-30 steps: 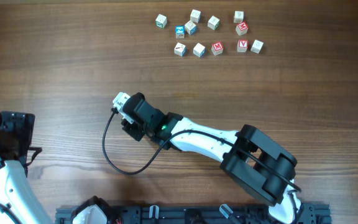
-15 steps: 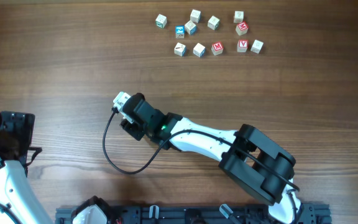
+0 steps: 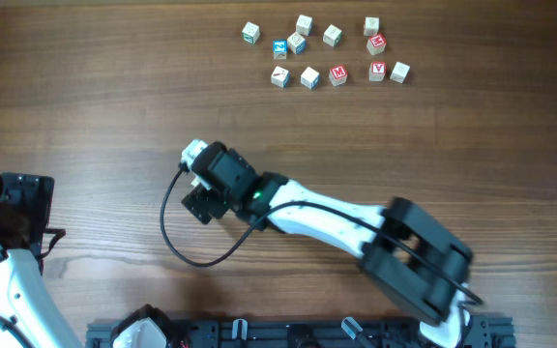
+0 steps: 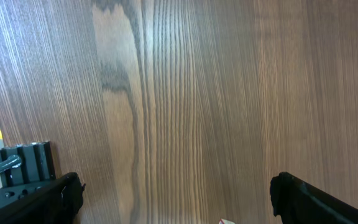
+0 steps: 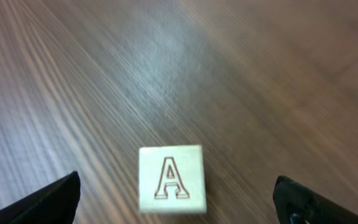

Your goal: Form a tower

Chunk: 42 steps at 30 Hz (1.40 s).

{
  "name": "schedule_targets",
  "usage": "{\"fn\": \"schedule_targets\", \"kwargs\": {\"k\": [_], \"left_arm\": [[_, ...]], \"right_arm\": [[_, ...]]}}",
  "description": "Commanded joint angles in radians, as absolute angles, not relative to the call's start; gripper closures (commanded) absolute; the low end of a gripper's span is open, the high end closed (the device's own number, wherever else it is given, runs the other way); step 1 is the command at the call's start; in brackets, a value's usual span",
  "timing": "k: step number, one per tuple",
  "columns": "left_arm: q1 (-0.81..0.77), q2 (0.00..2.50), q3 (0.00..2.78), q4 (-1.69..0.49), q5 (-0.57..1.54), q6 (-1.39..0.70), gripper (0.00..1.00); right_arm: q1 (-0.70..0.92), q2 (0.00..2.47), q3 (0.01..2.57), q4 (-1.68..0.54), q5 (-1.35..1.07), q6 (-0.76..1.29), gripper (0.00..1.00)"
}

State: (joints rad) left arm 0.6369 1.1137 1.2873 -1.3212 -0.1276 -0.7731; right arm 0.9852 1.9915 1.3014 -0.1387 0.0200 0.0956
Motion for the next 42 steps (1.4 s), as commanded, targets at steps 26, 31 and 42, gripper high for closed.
{"fn": "schedule_targets", "kwargs": {"k": [26, 31, 42], "left_arm": [[0.643, 1.116, 1.278, -1.321, -0.116, -0.790, 0.00], [0.643, 1.116, 1.278, -1.321, -0.116, -0.790, 0.00], [0.643, 1.116, 1.278, -1.321, -0.116, -0.790, 0.00]], "right_arm": [[0.241, 2.074, 1.330, 0.039, -0.061, 0.252, 0.00], [0.241, 2.184, 1.330, 0.180, -0.048, 0.254, 0.03], [0.242, 2.319, 1.357, 0.263, -0.049, 0.236, 0.53]]}}
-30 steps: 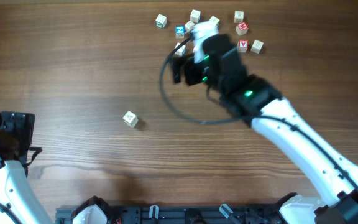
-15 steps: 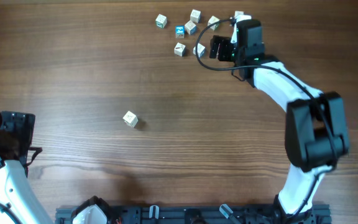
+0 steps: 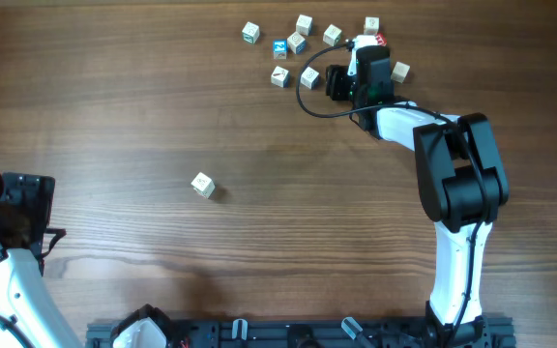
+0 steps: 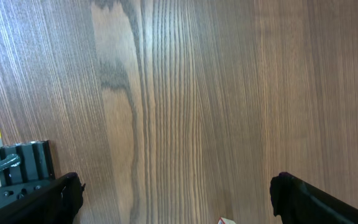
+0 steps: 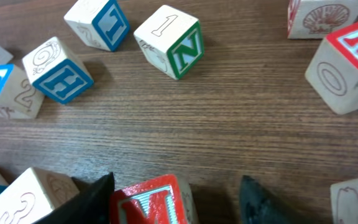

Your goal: Form a tower

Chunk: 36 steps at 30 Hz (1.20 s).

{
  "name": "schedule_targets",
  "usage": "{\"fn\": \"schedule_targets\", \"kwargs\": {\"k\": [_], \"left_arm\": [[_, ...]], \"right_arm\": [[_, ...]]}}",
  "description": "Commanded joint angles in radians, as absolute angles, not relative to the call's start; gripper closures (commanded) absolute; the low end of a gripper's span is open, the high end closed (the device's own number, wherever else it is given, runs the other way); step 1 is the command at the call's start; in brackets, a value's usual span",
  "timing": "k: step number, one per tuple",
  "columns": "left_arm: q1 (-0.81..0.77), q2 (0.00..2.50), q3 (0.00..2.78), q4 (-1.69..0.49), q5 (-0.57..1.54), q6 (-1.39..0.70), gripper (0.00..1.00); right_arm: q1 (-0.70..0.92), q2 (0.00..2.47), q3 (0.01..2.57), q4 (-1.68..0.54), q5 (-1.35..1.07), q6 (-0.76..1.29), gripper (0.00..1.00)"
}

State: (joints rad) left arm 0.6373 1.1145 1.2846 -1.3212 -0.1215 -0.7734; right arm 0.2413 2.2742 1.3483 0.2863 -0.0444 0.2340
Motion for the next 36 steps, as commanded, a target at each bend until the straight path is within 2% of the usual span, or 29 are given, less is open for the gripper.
{"fn": "schedule_targets", "kwargs": {"k": [1, 3, 9, 13, 17, 19, 22, 26, 28, 30, 33, 36], "left_arm": [[0.643, 1.116, 1.278, -1.321, -0.116, -0.790, 0.00], [0.643, 1.116, 1.278, -1.321, -0.116, -0.790, 0.00], [0.643, 1.116, 1.278, -1.321, -0.116, -0.790, 0.00], [0.643, 1.116, 1.278, -1.307, -0.116, -0.794, 0.00], [0.643, 1.110, 1.278, -1.324, -0.108, -0.783, 0.00], [0.644, 1.076, 1.278, -1.288, 0.041, -0.636, 0.00], [0.645, 0.991, 1.278, -1.232, 0.195, -0.539, 0.00], [0.645, 0.852, 1.278, -1.227, 0.194, -0.538, 0.00], [0.645, 0.810, 1.278, -1.230, 0.193, -0.534, 0.00], [0.644, 0.797, 1.278, -1.235, 0.194, -0.534, 0.00], [0.645, 0.805, 1.278, -1.249, 0.194, -0.534, 0.00], [0.645, 0.815, 1.278, -1.245, 0.195, -0.535, 0.00]], "right_arm": [[0.242, 2.311, 1.366, 0.241, -0.049, 0.237, 0.57], [0.242, 2.275, 1.388, 0.169, -0.049, 0.237, 0.66], [0.246, 2.017, 1.391, -0.029, -0.064, 0.208, 0.69], [0.270, 1.809, 1.391, -0.200, -0.323, 0.209, 0.72], [0.344, 1.752, 1.391, -0.273, -0.530, 0.211, 0.71], [0.419, 1.760, 1.390, -0.313, -0.526, 0.208, 0.71], [0.531, 1.774, 1.387, -0.344, -0.493, 0.134, 0.71], [0.701, 1.792, 1.385, -0.353, -0.199, 0.102, 0.71], [0.752, 1.803, 1.385, -0.353, -0.140, 0.068, 0.71], [0.779, 1.819, 1.385, -0.356, -0.126, 0.067, 0.71], [0.804, 1.846, 1.385, -0.356, -0.167, 0.078, 0.66], [0.844, 1.904, 1.385, -0.347, -0.176, 0.008, 0.66]]}}
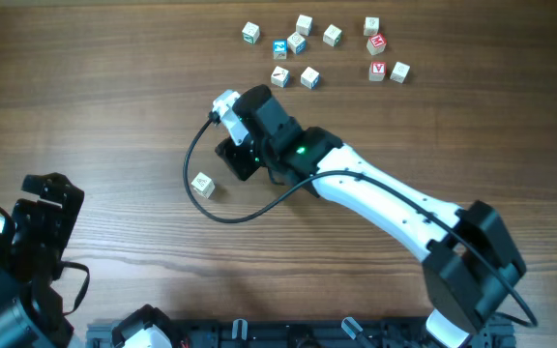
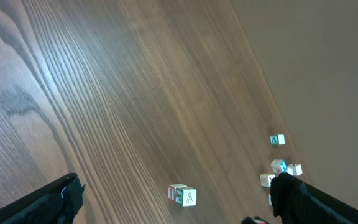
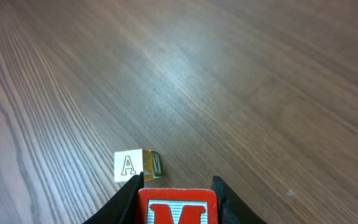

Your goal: Form a tower

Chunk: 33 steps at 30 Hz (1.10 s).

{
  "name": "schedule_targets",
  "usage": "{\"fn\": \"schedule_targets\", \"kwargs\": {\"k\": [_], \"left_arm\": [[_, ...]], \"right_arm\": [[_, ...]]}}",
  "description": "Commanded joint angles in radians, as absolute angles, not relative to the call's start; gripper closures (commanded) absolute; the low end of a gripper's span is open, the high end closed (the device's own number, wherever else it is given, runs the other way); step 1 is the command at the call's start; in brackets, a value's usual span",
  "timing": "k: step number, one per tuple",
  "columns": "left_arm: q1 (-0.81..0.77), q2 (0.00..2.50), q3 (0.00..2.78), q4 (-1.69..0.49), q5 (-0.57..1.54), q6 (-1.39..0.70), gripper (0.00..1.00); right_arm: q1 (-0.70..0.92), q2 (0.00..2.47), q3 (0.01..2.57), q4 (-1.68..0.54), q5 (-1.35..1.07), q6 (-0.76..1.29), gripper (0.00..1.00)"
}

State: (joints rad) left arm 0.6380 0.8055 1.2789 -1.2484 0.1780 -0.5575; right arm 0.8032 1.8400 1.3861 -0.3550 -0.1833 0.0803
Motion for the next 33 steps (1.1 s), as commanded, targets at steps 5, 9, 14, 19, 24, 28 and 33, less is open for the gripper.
{"fn": "schedule_targets", "kwargs": {"k": [5, 9, 14, 19, 24, 28, 33], "left_arm": [[0.645, 0.861, 1.278, -1.245, 0.215, -0.535, 0.00], [0.644, 0.911, 1.278, -1.246, 0.229, -0.535, 0.00], [0.644, 1.006, 1.278, -1.250, 0.229, -0.535, 0.00], [0.644, 1.102, 1.278, -1.253, 0.228, -0.534, 0.00], [0.644, 1.137, 1.278, -1.249, 0.228, -0.523, 0.00], [0.643, 1.137, 1.278, -1.250, 0.228, -0.476, 0.00], [0.610, 1.143, 1.278, -1.236, 0.228, -0.475, 0.00]], "right_arm": [[0.884, 1.976, 1.385, -0.278, -0.176, -0.047, 0.65], [0.889, 1.979, 1.385, -0.249, -0.177, -0.067, 0.65], [0.896, 2.014, 1.385, -0.245, -0.176, -0.106, 0.62], [0.906, 2.018, 1.386, -0.209, -0.053, -0.094, 0.62], [0.893, 1.931, 1.389, -0.233, 0.059, -0.011, 0.36], [0.862, 1.806, 1.388, -0.329, 0.052, 0.002, 0.24], [0.805, 1.839, 1.298, -0.411, -0.110, -0.055, 0.15]]}}
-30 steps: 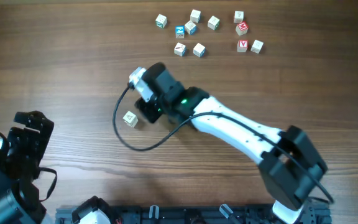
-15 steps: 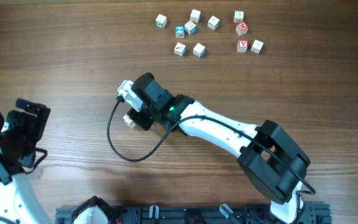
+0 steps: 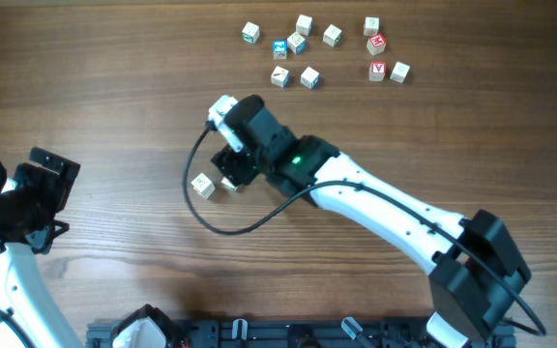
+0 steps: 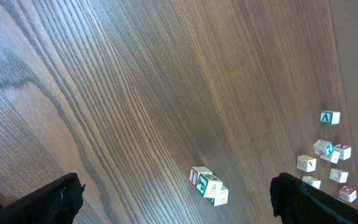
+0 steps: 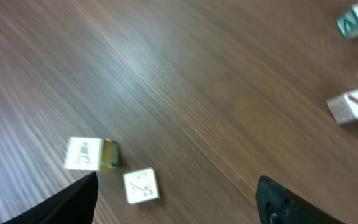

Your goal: Form a tower

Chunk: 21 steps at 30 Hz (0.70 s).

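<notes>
The A block [image 3: 201, 185] lies alone at mid-left of the table. A second block [image 3: 228, 182] lies on the table just to its right, with a narrow gap between them. In the right wrist view the A block [image 5: 82, 154] shows a yellow-green side, and the second block [image 5: 141, 185] has a drawing on top. From the left wrist, that second block [image 4: 196, 176] shows a red letter beside the A block [image 4: 212, 187]. My right gripper [image 5: 176, 202] hangs open and empty over the pair. My left gripper [image 4: 174, 208] is open, far off at the left.
Several loose letter blocks [image 3: 307, 48] lie scattered at the far edge, two of them red [image 3: 376, 42]. The right arm [image 3: 385, 203] stretches diagonally across the middle of the table. The left arm [image 3: 37, 188] sits at the left edge.
My right gripper was shut on the red M block close to the A block. It is now open, and that block lies on the table beside the A block. The left wrist has shifted slightly.
My right gripper first stood open over the lone A block at mid-left. Then it was at the far cluster, fingers around a red M block. Then it held that block near the A block. The block now lies next to the A block, let go.
</notes>
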{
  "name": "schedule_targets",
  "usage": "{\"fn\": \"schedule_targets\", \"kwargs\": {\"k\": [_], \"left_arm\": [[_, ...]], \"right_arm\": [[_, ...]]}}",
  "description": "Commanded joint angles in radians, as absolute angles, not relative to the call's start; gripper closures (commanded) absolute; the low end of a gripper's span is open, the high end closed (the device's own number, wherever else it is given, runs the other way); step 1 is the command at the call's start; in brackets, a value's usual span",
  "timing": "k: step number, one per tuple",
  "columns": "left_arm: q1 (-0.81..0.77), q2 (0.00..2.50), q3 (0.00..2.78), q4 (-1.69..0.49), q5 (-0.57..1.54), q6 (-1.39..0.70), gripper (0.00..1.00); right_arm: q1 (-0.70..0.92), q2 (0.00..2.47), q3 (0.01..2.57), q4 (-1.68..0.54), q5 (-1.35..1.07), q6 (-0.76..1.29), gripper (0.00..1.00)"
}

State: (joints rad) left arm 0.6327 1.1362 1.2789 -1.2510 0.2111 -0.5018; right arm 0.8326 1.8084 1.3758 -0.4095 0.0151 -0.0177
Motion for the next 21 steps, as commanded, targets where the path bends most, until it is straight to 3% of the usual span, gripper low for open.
{"fn": "schedule_targets", "kwargs": {"k": [1, 8, 21], "left_arm": [[0.611, 1.145, 1.278, -1.232, 0.228, -0.476, 0.00], [0.611, 1.177, 1.278, -1.222, 0.228, -0.478, 0.00], [0.611, 1.251, 1.278, -1.195, 0.228, -0.478, 0.00]], "right_arm": [[0.802, 1.847, 1.279, -0.402, -0.137, -0.065, 0.14], [0.801, 1.916, 1.202, -0.308, -0.225, -0.131, 0.09], [0.807, 2.006, 1.202, -0.181, -0.241, -0.158, 0.10]]}}
